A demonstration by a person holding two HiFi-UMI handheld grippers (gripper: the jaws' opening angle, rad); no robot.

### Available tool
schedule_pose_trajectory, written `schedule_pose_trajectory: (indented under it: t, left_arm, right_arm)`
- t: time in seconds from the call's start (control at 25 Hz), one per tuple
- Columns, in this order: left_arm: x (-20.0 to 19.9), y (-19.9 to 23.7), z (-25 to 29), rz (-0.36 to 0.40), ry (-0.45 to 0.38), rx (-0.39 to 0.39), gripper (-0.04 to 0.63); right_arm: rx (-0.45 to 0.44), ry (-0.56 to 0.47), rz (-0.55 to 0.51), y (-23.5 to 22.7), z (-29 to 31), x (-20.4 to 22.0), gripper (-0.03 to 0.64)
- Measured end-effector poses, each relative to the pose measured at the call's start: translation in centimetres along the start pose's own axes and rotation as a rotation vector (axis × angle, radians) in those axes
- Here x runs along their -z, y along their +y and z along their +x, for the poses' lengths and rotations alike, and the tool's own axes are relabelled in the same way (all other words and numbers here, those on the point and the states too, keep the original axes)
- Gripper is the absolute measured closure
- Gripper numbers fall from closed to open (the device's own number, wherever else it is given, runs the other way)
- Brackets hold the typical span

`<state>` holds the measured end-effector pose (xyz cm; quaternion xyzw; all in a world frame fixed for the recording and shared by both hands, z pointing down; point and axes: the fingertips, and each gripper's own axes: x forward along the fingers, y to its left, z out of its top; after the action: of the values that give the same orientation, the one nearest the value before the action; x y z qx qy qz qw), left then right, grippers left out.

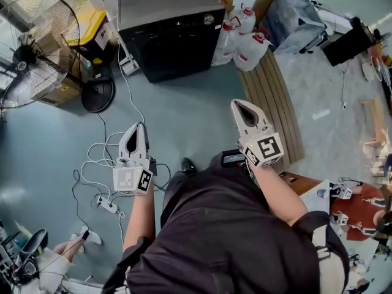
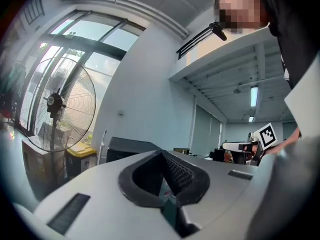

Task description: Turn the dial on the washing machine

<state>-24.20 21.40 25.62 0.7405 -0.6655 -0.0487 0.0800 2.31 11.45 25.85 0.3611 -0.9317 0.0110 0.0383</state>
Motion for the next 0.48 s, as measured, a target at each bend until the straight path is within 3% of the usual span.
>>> schedule_pose_trajectory:
  t: [0.28, 0.48]
  left_arm:
    - [-1.6, -5.6, -0.8, 0.034, -0.022, -0.046, 0.584]
    - [-0.4, -12.0, -0.4, 0.069, 0.016, -0.015, 0.584]
  right_arm:
    - [-0.145, -0.040, -0.040, 0.4, -1.8, -0.9, 0.595]
    - [-0.144, -0.068, 0.003, -2.2, -6.2, -1.2, 0.595]
